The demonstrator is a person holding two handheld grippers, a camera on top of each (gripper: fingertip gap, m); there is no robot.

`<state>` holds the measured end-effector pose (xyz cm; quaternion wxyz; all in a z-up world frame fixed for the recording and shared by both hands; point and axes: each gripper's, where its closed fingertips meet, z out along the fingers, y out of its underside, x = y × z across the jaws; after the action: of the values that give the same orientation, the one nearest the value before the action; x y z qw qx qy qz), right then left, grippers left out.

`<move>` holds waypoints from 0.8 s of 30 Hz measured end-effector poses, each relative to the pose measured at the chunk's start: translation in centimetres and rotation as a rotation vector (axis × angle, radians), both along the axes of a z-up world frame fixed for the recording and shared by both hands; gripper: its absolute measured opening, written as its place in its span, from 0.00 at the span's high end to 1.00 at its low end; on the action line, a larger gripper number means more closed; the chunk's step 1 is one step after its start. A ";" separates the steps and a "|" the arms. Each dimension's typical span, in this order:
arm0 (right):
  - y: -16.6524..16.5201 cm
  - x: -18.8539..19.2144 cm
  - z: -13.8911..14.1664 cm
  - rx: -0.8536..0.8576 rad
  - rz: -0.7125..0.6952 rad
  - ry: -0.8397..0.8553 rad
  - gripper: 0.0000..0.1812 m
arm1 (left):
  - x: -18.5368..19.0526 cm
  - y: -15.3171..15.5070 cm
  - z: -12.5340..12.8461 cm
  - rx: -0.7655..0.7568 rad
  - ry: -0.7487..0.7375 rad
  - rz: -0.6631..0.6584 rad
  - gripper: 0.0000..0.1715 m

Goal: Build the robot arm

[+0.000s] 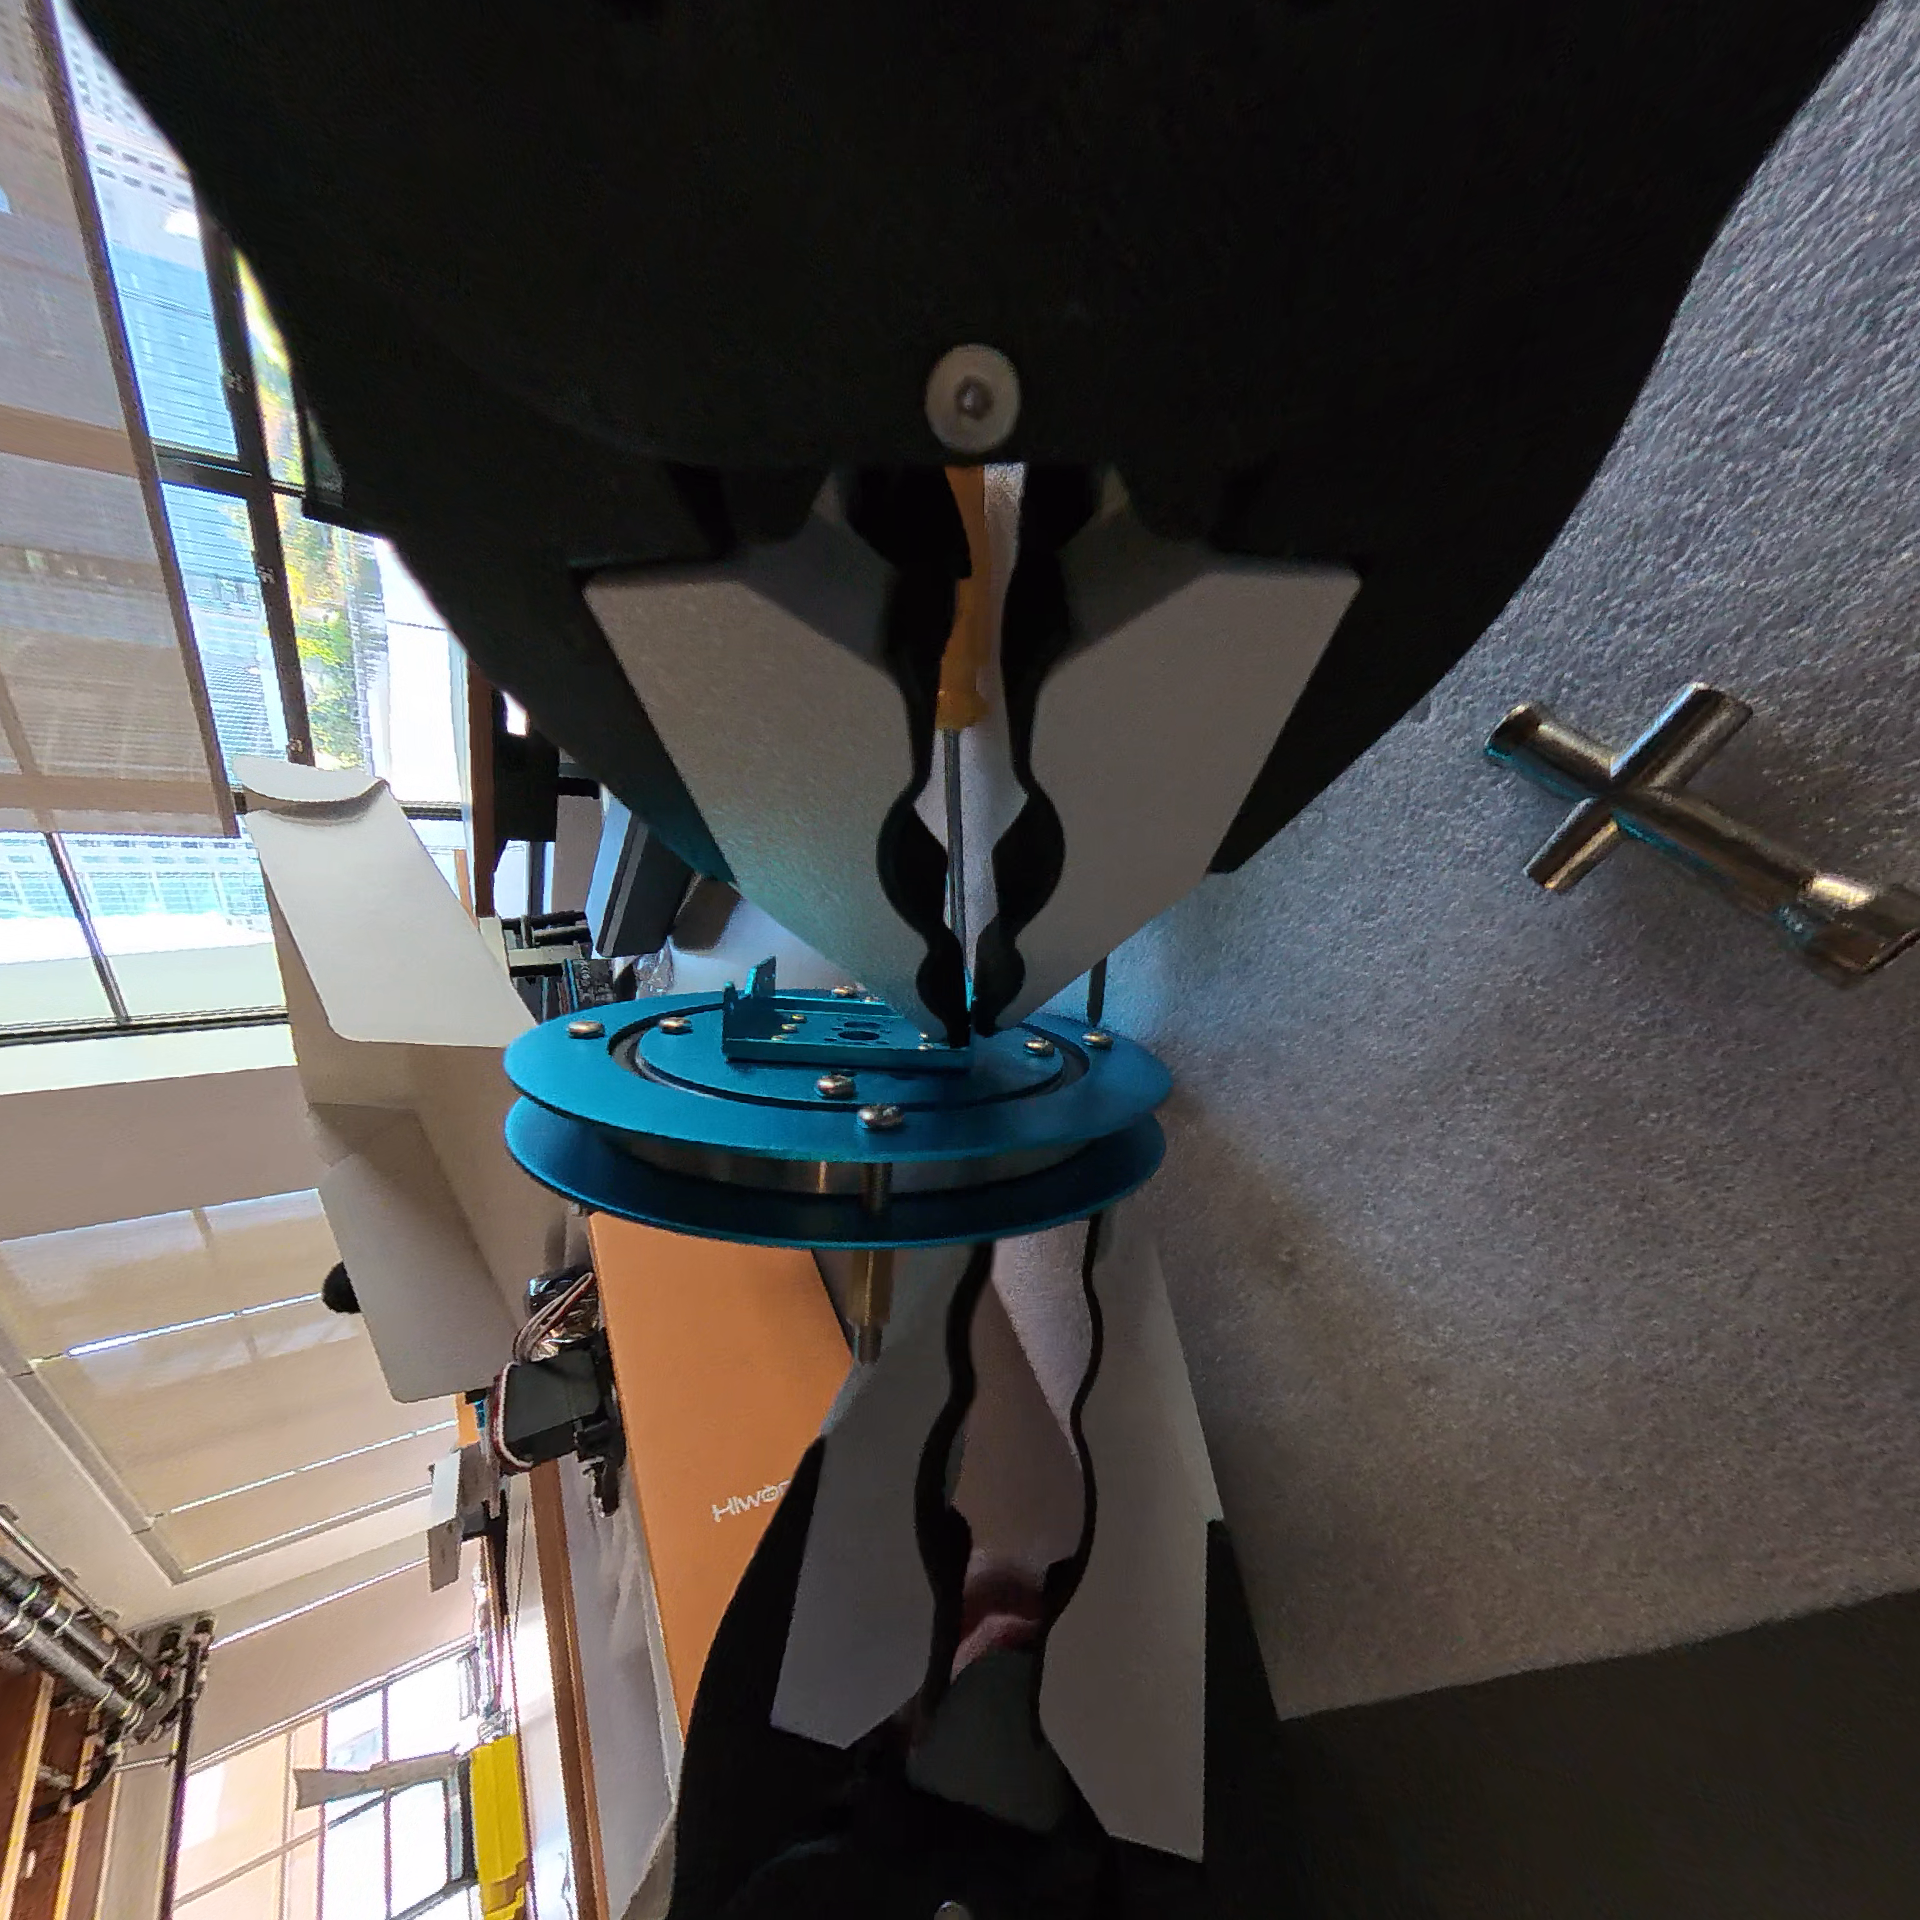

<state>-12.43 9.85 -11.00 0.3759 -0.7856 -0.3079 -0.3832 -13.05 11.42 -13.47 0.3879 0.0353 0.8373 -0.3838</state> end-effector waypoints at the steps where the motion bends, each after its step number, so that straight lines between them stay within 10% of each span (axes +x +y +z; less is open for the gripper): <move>1: 0.0 0.0 0.0 0.002 -0.002 0.008 1.00 | 0.3 0.1 0.3 -0.010 -0.013 0.021 0.83; 24: 0.0 -0.1 0.0 0.007 0.003 0.030 1.00 | -0.9 -0.4 -0.2 0.113 0.073 0.016 1.00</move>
<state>-12.52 9.84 -11.02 0.3837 -0.7895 -0.3020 -0.3717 -13.91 11.00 -13.65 0.3573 0.0365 0.8715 -0.3340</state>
